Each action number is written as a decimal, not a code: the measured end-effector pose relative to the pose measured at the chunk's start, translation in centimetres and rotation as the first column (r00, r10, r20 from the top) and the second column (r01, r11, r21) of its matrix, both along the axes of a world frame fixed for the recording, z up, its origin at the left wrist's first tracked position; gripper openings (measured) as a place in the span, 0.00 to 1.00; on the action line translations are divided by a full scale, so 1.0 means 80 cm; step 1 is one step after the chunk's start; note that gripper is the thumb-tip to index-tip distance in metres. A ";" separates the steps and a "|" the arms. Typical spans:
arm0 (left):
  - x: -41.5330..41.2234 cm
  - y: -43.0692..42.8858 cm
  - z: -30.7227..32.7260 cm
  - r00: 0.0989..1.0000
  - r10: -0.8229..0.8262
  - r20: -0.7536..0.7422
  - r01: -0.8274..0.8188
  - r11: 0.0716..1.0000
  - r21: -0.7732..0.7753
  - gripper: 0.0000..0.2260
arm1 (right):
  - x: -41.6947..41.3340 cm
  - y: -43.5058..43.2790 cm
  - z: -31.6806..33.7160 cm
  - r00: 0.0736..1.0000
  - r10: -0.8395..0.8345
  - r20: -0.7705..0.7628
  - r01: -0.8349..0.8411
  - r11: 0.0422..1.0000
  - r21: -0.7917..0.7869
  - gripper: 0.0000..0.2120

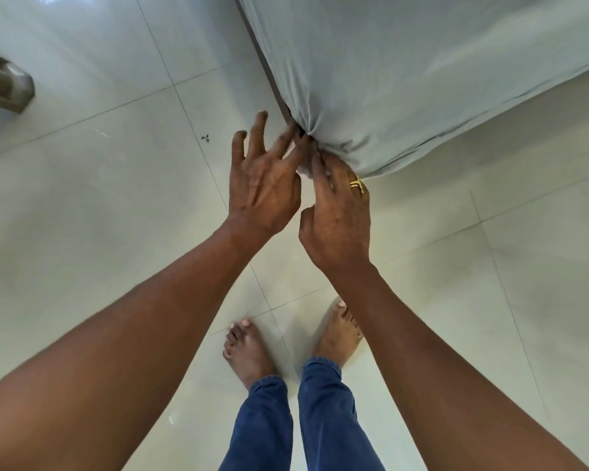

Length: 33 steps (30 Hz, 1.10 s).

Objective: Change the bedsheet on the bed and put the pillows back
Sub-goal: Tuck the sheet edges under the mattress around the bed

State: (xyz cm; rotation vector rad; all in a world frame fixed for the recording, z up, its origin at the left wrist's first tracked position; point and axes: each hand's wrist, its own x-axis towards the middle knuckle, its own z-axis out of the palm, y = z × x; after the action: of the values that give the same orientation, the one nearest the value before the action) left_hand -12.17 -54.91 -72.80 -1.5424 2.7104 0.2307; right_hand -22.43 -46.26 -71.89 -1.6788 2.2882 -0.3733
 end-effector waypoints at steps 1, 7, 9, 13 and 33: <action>0.000 -0.001 0.001 0.998 0.047 0.034 -0.047 0.999 0.003 0.29 | 0.001 -0.006 0.000 1.000 0.015 -0.022 -0.014 0.999 0.039 0.38; 0.012 -0.038 0.000 0.984 -0.032 -0.175 0.059 0.987 0.150 0.33 | -0.006 -0.056 -0.006 0.995 -0.036 -0.088 0.047 0.991 0.125 0.32; 0.023 -0.039 0.004 0.953 -0.142 -0.267 0.152 0.988 0.019 0.28 | 0.000 -0.057 -0.012 0.995 -0.026 -0.094 0.040 0.988 0.150 0.37; 0.016 -0.027 0.009 0.902 -0.316 -0.295 0.350 0.934 0.070 0.30 | -0.010 -0.054 -0.019 0.995 0.037 -0.095 -0.020 0.983 0.181 0.39; -0.011 0.034 0.009 0.922 -0.262 -0.285 0.320 0.931 0.179 0.31 | -0.073 -0.039 -0.022 0.982 0.178 -0.057 -0.172 0.981 0.091 0.35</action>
State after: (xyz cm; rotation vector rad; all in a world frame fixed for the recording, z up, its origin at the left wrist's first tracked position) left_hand -13.03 -52.16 -72.11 -1.0974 2.9336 0.7450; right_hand -28.30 -49.39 -73.65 -1.8555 2.1454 -0.1823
